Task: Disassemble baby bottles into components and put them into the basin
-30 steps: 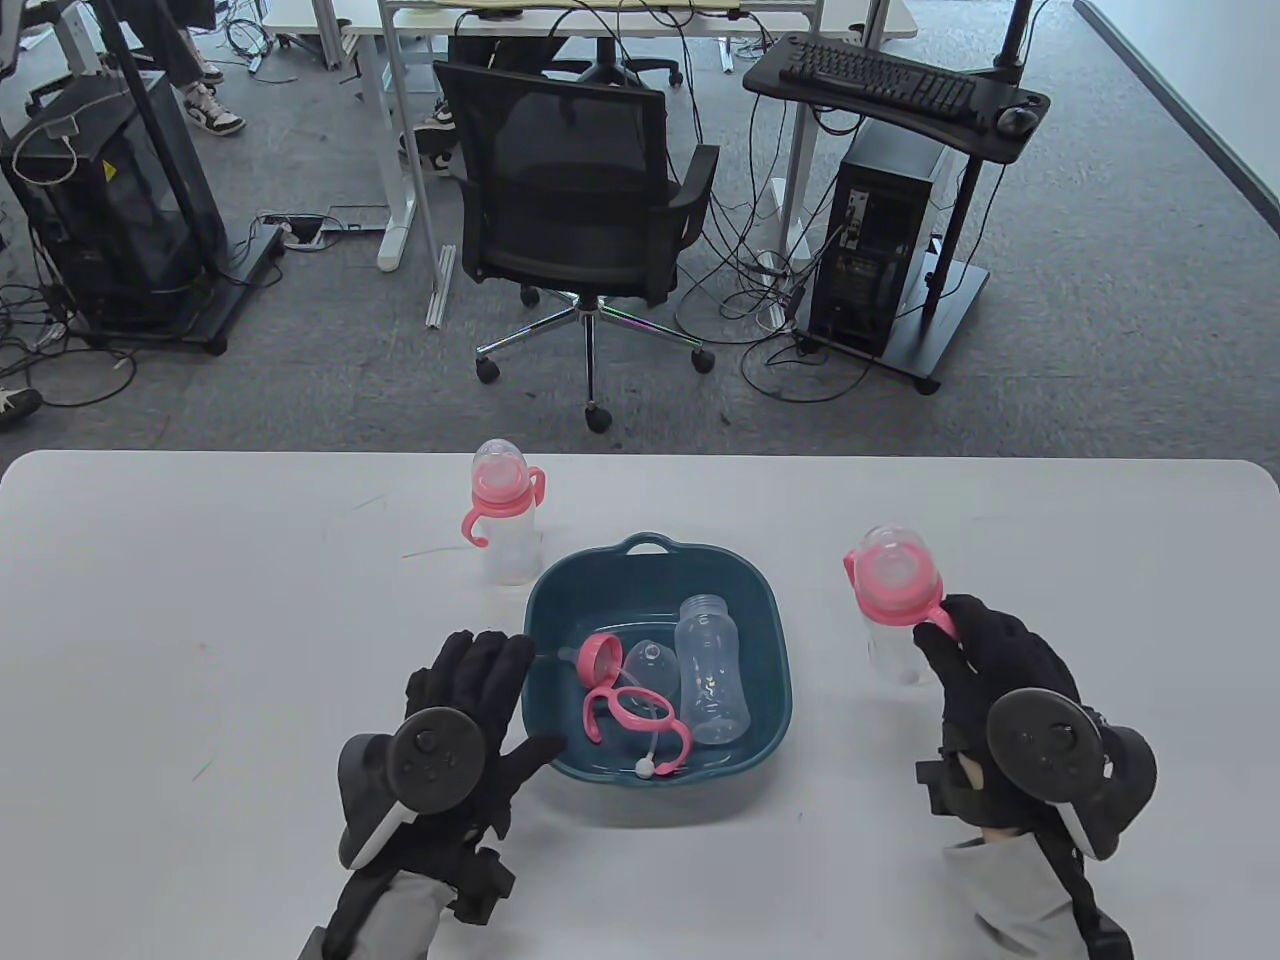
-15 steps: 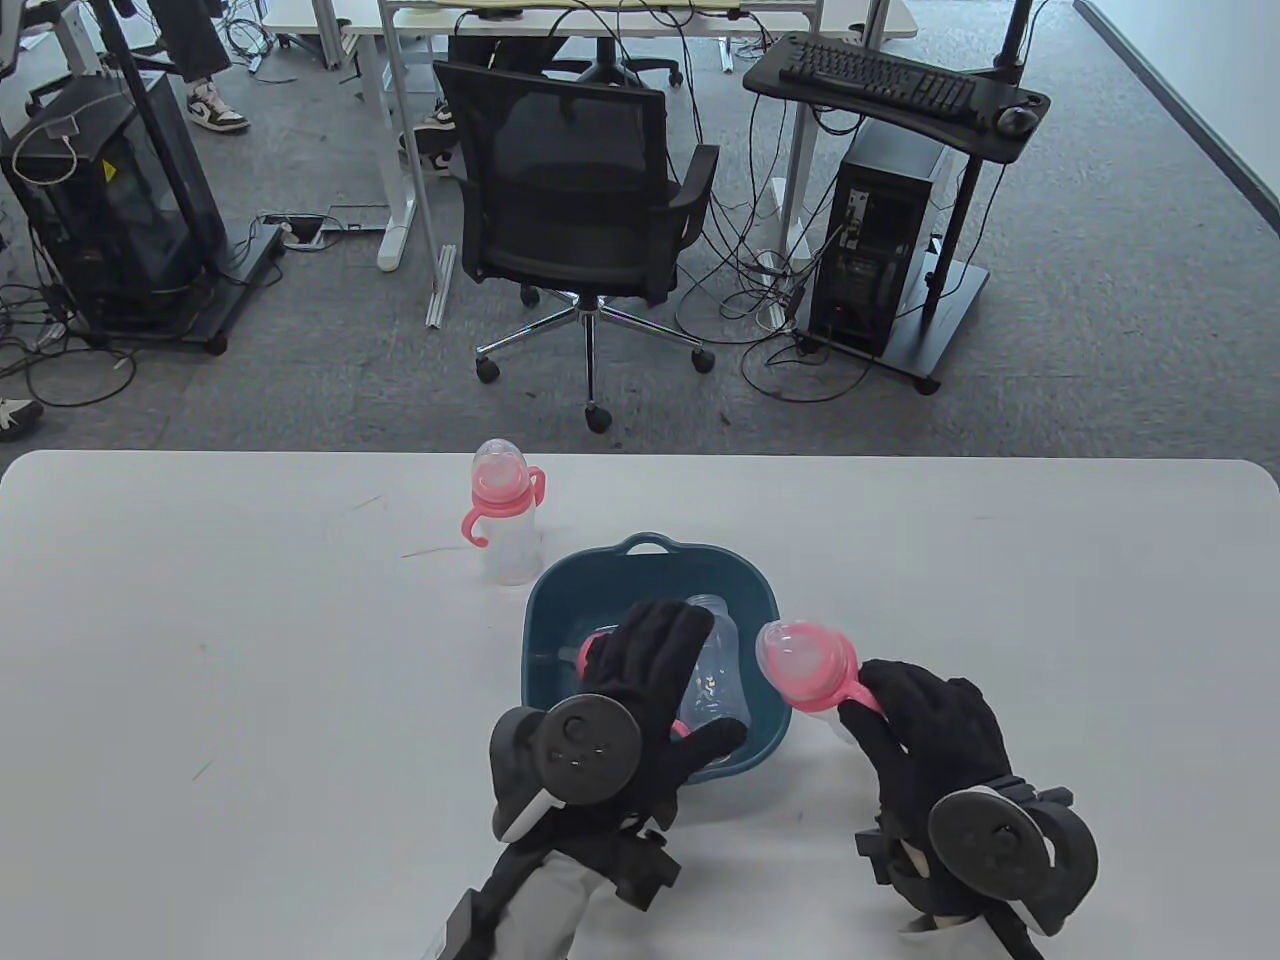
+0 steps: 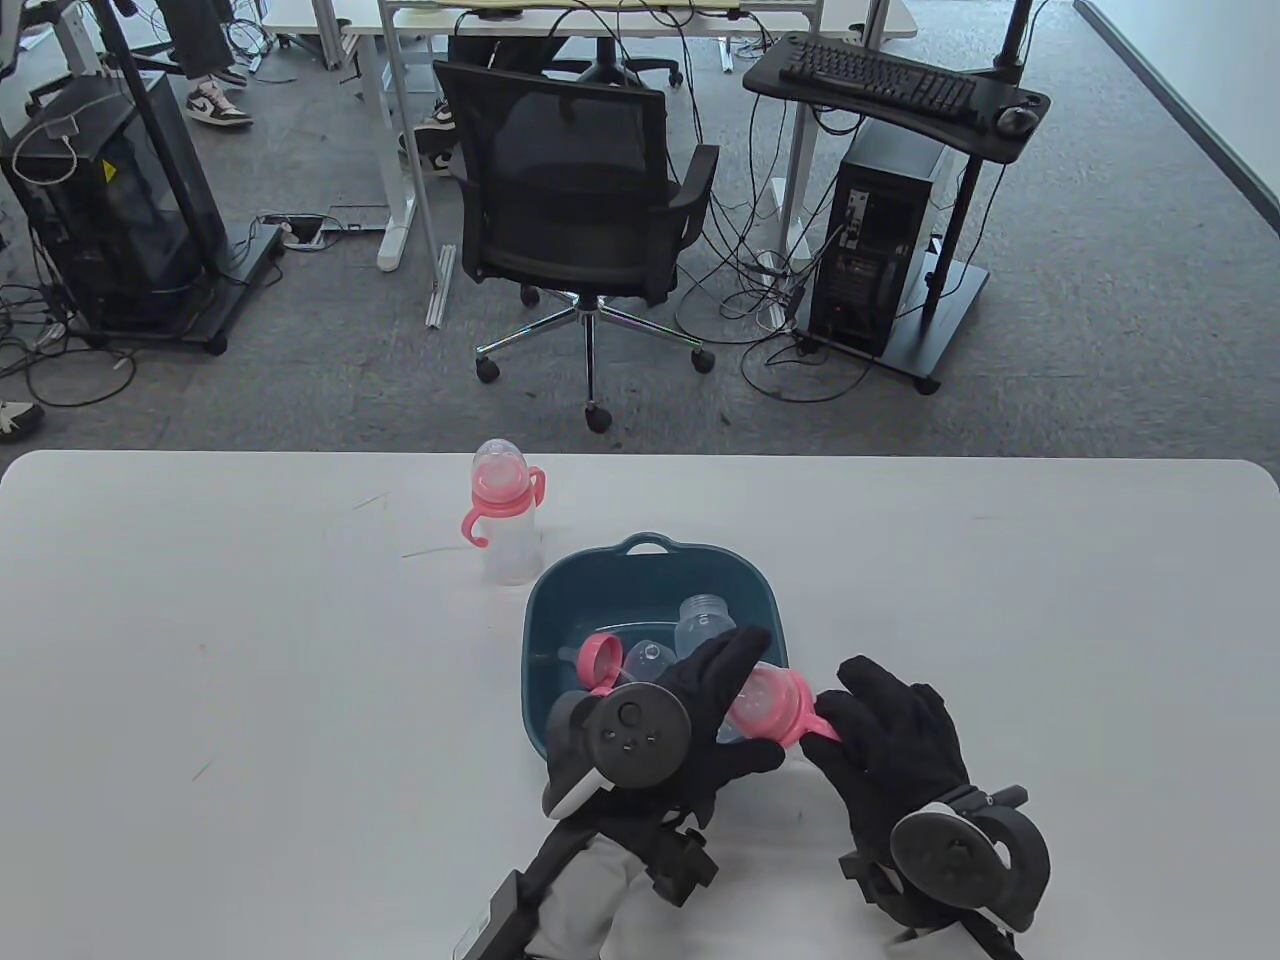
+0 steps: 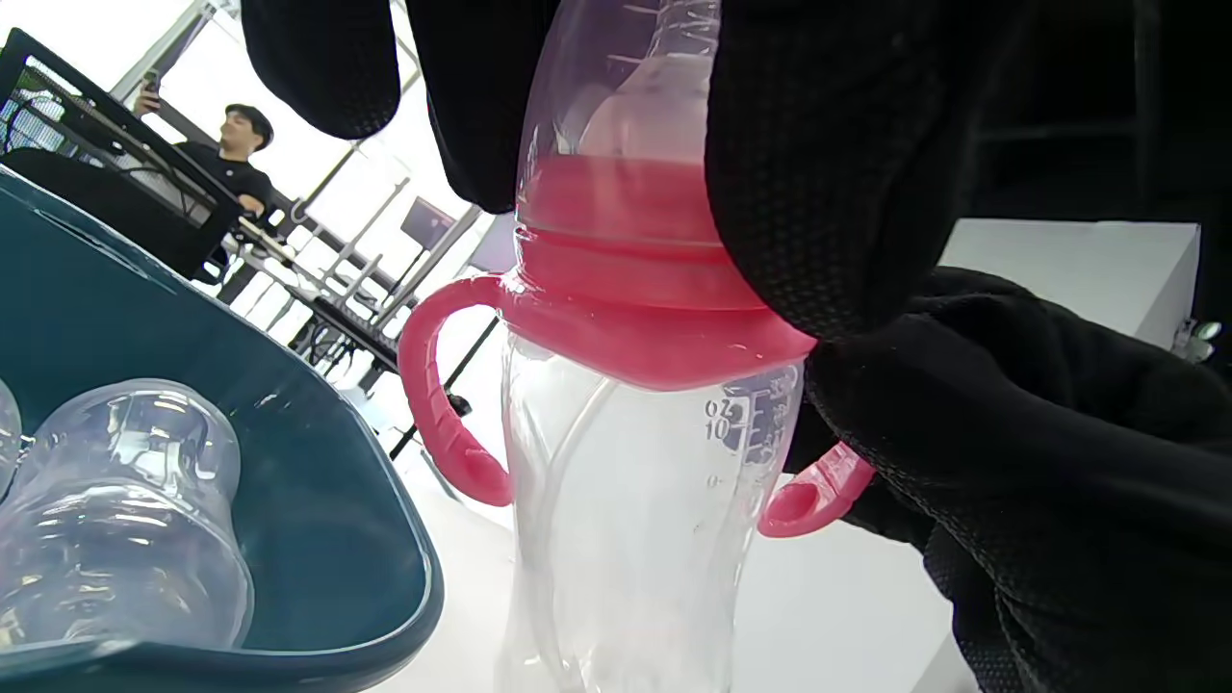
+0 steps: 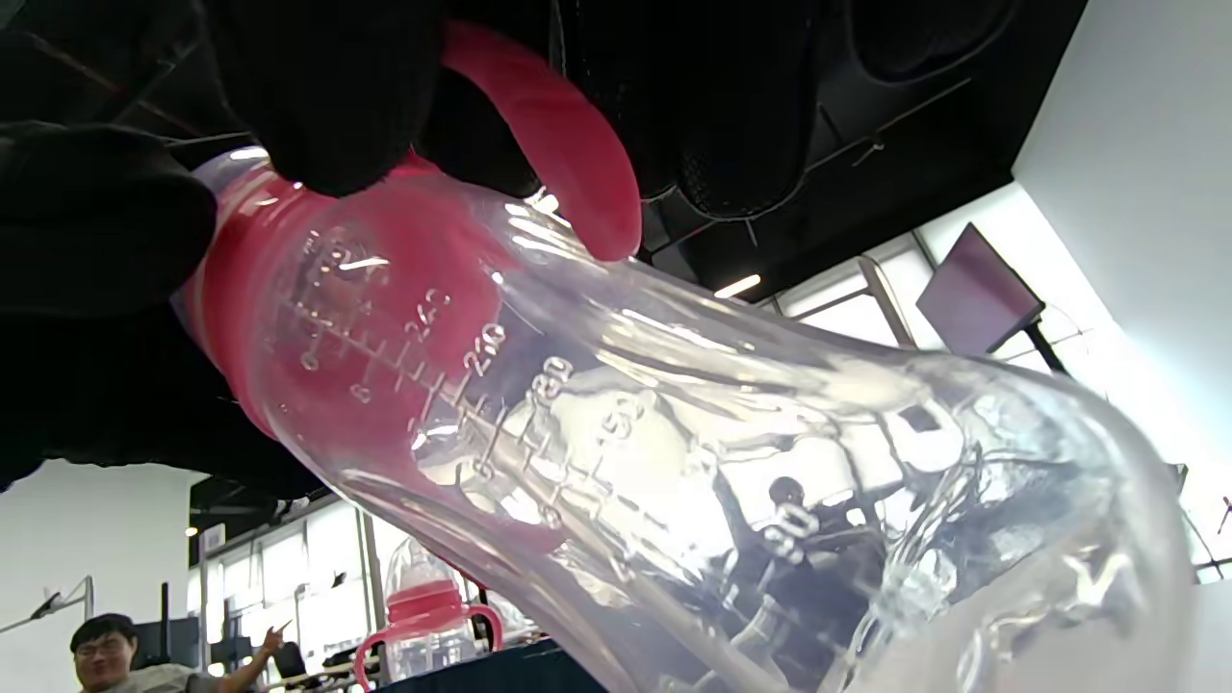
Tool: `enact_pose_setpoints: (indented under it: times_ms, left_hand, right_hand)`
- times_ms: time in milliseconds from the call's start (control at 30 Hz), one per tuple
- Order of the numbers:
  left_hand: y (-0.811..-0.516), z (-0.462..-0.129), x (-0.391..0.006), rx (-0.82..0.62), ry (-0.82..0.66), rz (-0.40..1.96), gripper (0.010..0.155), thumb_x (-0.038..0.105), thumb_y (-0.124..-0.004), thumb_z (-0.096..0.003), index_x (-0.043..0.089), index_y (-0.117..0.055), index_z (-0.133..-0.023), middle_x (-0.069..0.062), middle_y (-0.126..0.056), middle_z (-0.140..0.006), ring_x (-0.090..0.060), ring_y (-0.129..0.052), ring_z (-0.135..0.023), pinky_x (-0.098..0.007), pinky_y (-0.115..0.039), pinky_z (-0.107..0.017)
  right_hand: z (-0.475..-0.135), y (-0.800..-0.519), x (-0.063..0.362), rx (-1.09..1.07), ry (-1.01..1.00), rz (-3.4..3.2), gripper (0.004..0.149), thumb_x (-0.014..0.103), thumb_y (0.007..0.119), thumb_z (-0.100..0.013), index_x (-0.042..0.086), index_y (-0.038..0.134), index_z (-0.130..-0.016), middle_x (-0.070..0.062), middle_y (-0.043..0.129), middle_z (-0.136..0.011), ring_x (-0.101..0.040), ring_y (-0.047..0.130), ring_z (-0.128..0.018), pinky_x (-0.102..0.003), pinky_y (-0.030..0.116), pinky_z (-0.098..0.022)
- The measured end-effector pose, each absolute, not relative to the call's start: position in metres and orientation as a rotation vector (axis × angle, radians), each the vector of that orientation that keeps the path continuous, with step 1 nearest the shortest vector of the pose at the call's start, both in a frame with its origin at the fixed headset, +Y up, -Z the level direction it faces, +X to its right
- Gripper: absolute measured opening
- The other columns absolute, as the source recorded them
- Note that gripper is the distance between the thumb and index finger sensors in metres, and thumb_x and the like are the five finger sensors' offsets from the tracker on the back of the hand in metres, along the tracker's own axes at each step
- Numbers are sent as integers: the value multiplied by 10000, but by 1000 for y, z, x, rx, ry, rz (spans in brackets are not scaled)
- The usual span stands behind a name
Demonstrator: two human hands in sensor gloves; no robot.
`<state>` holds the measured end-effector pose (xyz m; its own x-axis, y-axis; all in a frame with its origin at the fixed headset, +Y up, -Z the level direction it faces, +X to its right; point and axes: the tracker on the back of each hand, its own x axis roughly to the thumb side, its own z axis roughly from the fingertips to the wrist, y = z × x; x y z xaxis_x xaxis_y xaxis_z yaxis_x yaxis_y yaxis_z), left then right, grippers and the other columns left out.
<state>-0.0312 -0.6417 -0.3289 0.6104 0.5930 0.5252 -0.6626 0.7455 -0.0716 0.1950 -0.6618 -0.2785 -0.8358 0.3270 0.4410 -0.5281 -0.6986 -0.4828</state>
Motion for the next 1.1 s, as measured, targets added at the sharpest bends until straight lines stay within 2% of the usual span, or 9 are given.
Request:
enact_pose_setpoints:
  times_ms: [133, 333, 467, 733, 1100]
  left_hand:
    - [-645, -330, -30, 135, -571, 735, 880, 448, -968, -351, 376, -470, -1073, 28, -558, -1096, -277, -811, -987, -529, -625, -731]
    - [-649, -330, -26, 146, -575, 707, 846, 440, -977, -341, 386, -510, -1045, 32, -572, -1084, -269, -822, -981, -516, -629, -733]
    - [-650, -329, -25, 164, -574, 695, 845, 439, -980, -340, 386, -510, -1039, 38, -566, -1082, -264, -819, -985, -520, -618, -738]
    - [-648, -325, -20, 205, -562, 632, 832, 412, -993, -349, 390, -508, -1024, 52, -551, -1080, -255, -789, -998, -538, -582, -758]
    - [-638, -336, -55, 199, -438, 690, 823, 409, -989, -361, 405, -511, -1031, 59, -545, -1093, -258, -775, -1006, -547, -562, -768]
  right_hand:
    - [-281, -666, 199, 481, -745, 2383, 461, 415, 794, -494, 173, 725, -880, -207, 639, -1103, -478, 676, -968, -676, 514, -677]
    - [-287, -677, 206, 486, -634, 2270, 445, 390, 825, -485, 157, 726, -851, -221, 655, -1083, -476, 723, -938, -677, 551, -658]
    - [-287, -677, 207, 488, -649, 2283, 442, 391, 831, -480, 159, 730, -842, -204, 697, -1057, -440, 798, -889, -670, 574, -650]
    - [-285, -678, 209, 495, -705, 2356, 434, 392, 828, -482, 148, 731, -827, -161, 742, -1024, -424, 819, -862, -659, 589, -644]
    - [-290, -683, 228, 392, -733, 2380, 435, 387, 831, -482, 139, 728, -824, -152, 741, -1020, -421, 804, -872, -656, 588, -643]
